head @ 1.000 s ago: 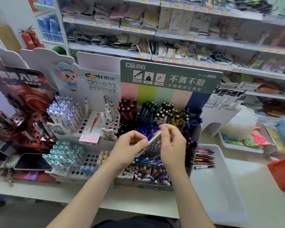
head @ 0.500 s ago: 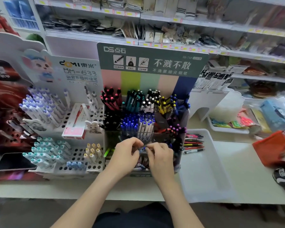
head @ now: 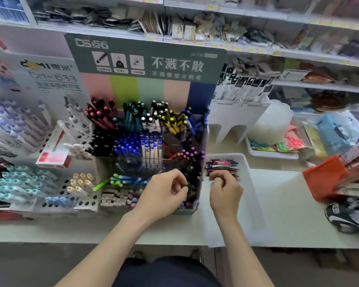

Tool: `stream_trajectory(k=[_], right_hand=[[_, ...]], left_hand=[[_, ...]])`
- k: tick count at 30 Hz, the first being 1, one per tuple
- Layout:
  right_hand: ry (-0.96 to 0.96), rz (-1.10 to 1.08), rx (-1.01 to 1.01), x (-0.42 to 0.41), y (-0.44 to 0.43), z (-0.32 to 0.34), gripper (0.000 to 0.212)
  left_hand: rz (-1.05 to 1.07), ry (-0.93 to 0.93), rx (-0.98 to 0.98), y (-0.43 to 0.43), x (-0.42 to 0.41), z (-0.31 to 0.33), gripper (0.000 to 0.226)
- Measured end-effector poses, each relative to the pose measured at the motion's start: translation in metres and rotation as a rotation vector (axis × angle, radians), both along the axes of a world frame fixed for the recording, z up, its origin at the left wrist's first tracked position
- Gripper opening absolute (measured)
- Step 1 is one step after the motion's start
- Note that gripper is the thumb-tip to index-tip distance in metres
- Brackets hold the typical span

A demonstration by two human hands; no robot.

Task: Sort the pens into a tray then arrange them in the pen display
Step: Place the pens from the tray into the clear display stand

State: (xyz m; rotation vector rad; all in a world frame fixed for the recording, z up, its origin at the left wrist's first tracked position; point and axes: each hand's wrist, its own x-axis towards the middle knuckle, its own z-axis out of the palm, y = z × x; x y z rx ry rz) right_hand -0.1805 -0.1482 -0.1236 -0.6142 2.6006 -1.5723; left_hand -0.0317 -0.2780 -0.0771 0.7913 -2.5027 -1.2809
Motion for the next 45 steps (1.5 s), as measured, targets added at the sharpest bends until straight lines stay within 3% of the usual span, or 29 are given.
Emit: stream_trajectory(k=[4, 7, 11, 15, 22, 27, 30, 36, 45], right_hand=[[-0.029, 0.129, 0.376, -0.065, 0.045, -0.047, 0.031], [0.065, 0.289, 0.628, -0.101, 0.063, -0.073, 0.041], [0.204, 0.487, 0.875, -0.135, 0.066, -0.096, 0.059], [0.299, 0.587, 0.949, -0.162, 0.051, -0.115, 0.086], [0.362, 0.699, 1.048, -0.19, 0.021, -0.135, 0.102], [0.452, 0.707, 1.112, -0.195, 0.023, -0.151, 0.091], [0.536, 0.756, 1.098, -0.195, 0.027, -0.157, 0.064], [0.672, 0.725, 1.112, -0.185, 0.031, -0.161, 0.033], [0.274, 0.86, 1.195, -0.192, 0.021, -0.135, 0.044]], left_hand=[[-0.161, -0.108, 0.009, 0.051, -0.046, -0.013, 0.009], [-0.258, -0.241, -0.067, 0.081, -0.079, -0.033, 0.02], [-0.235, -0.484, -0.182, 0.108, -0.111, -0.071, 0.031], [-0.228, -0.683, -0.301, 0.119, -0.121, -0.097, 0.03], [-0.212, -0.874, -0.438, 0.133, -0.136, -0.115, 0.034], [-0.145, -0.886, -0.459, 0.13, -0.14, -0.118, 0.029], [-0.143, -0.873, -0.479, 0.127, -0.14, -0.118, 0.025], [-0.165, -0.865, -0.478, 0.126, -0.14, -0.116, 0.025], [-0.159, -0.904, -0.399, 0.127, -0.142, -0.111, 0.029]])
